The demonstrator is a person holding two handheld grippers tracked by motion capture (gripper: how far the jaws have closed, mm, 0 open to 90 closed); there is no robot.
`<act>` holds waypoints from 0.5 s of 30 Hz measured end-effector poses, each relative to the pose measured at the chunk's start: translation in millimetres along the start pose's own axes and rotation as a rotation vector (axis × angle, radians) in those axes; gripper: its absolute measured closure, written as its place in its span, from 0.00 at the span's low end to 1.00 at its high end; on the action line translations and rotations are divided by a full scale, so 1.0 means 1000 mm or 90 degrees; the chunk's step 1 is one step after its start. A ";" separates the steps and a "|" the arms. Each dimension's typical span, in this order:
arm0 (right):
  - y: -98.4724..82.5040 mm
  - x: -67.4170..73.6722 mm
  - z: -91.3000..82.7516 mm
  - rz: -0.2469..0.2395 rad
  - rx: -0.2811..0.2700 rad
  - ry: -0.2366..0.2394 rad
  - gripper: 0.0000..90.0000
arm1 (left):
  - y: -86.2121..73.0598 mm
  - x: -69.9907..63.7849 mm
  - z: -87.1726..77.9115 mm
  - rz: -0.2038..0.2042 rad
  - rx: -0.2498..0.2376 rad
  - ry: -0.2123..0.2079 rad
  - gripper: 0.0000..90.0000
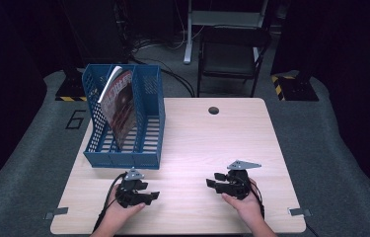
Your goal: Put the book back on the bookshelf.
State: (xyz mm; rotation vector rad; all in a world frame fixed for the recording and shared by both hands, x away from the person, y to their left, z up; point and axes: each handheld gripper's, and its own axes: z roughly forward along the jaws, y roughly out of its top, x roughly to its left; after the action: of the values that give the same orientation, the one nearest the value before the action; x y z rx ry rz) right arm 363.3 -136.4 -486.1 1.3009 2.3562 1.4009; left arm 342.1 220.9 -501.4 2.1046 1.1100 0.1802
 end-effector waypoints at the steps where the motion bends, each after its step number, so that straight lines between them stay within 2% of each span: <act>1: 0.000 0.000 0.000 0.000 0.000 0.000 0.56 | 0.000 -0.001 0.001 -0.002 0.001 0.001 0.41; 10: -0.001 0.001 0.000 0.001 0.007 -0.002 0.55 | 0.002 -0.001 0.005 0.017 0.017 -0.001 0.40; 13: -0.001 -0.001 0.001 -0.001 0.002 -0.002 0.55 | 0.002 -0.001 0.006 0.013 0.013 0.003 0.40; 15: 0.000 -0.002 0.000 -0.001 0.001 -0.002 0.55 | 0.002 -0.001 0.005 0.022 0.016 0.008 0.40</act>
State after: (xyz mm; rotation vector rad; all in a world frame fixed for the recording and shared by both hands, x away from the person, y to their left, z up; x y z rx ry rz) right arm 364.7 -137.9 -487.3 1.3002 2.3562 1.3954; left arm 345.3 216.3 -503.3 2.1479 1.0892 0.1976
